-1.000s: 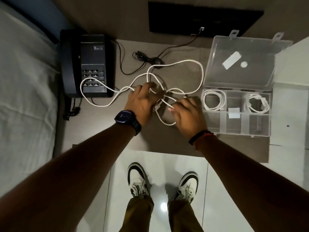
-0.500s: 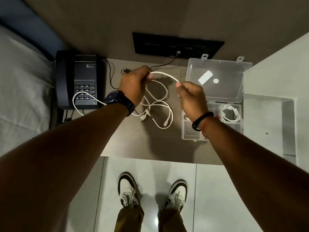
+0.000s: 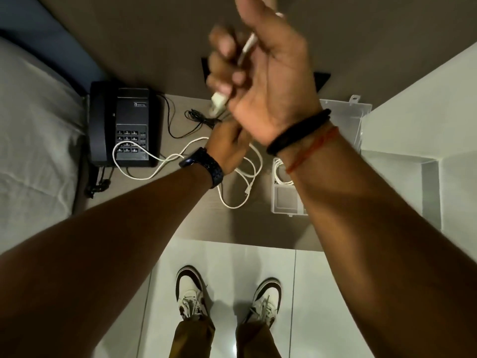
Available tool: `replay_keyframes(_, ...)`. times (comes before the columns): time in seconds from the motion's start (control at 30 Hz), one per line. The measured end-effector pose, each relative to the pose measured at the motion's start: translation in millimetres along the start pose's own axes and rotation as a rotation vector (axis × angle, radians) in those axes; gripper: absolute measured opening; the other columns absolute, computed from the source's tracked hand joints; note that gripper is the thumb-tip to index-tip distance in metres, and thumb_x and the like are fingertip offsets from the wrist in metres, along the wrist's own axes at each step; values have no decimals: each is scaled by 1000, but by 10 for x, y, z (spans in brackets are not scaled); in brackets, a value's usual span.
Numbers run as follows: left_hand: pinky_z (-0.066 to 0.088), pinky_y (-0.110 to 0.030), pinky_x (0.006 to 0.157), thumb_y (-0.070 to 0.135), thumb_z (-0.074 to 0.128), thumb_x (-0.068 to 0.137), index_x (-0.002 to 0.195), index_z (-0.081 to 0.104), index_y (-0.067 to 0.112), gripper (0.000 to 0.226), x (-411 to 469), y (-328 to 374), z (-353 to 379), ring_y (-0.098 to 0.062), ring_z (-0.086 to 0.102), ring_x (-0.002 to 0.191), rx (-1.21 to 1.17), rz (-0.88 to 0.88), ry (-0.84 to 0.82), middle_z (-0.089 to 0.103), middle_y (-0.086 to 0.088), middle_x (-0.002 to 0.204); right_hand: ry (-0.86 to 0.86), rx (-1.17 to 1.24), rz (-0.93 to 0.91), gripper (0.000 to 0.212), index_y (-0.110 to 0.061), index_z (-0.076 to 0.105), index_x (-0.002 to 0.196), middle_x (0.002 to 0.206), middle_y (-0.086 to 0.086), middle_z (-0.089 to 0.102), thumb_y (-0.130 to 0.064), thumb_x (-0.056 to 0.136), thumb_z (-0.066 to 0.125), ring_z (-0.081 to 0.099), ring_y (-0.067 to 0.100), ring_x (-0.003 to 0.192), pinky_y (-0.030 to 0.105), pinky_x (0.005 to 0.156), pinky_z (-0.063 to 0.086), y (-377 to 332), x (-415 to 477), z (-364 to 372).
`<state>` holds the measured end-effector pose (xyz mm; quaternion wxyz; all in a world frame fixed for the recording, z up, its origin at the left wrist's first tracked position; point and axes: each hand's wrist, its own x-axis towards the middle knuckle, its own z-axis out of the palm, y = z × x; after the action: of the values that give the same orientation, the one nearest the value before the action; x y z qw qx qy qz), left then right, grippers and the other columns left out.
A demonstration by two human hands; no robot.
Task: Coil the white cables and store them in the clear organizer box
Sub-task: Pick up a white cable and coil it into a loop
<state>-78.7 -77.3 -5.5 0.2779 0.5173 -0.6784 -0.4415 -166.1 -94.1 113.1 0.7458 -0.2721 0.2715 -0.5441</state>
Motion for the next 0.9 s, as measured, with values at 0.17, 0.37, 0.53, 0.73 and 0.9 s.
replay_keyframes(0.17, 43, -33, 55, 53, 37, 89, 60, 46, 30, 38, 136, 403, -349, -19, 47, 51, 60, 66, 53, 43, 7, 52, 851, -723, -611, 90, 5, 0, 145, 151, 28, 16, -4, 82, 64, 35, 3, 129, 15, 105, 31, -266, 86, -130)
replay_keyframes(0.37, 31, -29, 50, 51, 39, 90, 60, 52, 16, 48, 364, 1405, -1041, -23, 44, 47, 335, 227, 155, 41, 7, 42, 546, -1876, 2, 66, -16, 51, 61, 73, 15, 61, -71, 86, 24, 62, 36, 81, 33, 65, 39, -815, -204, 131)
replay_keyframes(0.53, 29, -31, 48, 50, 41, 92, 45, 34, 16, 58, 467, 2535, -1806, -25, 37, 43, 383, 300, 317, 35, 4, 39, 166, -1113, 250, 67, -18, 33, 43, 33, -5, 33, -63, 91, 29, 31, 13, 30, 22, 39, 27, -1649, -334, 1147)
replay_keyframes(0.73, 38, -38, 49, 64, 35, 84, 40, 44, 16, 65, 330, 3998, -2486, -19, 41, 44, 12, 315, 512, 36, 4, 34, -310, -176, -14, 48, -18, 36, 52, 42, -5, 14, -42, 93, 34, 8, 12, 36, 25, 39, 6, -2913, -807, 2769)
replay_keyframes(0.9, 31, -30, 47, 66, 36, 83, 46, 49, 12, 67, -28, 4992, -2907, -12, 35, 38, 37, 438, 459, 41, 7, 35, -150, -66, -591, 15, -13, 49, 92, 53, -5, 39, -24, 97, 40, 28, 8, 39, 21, 40, 23, -3906, -1186, 3907)
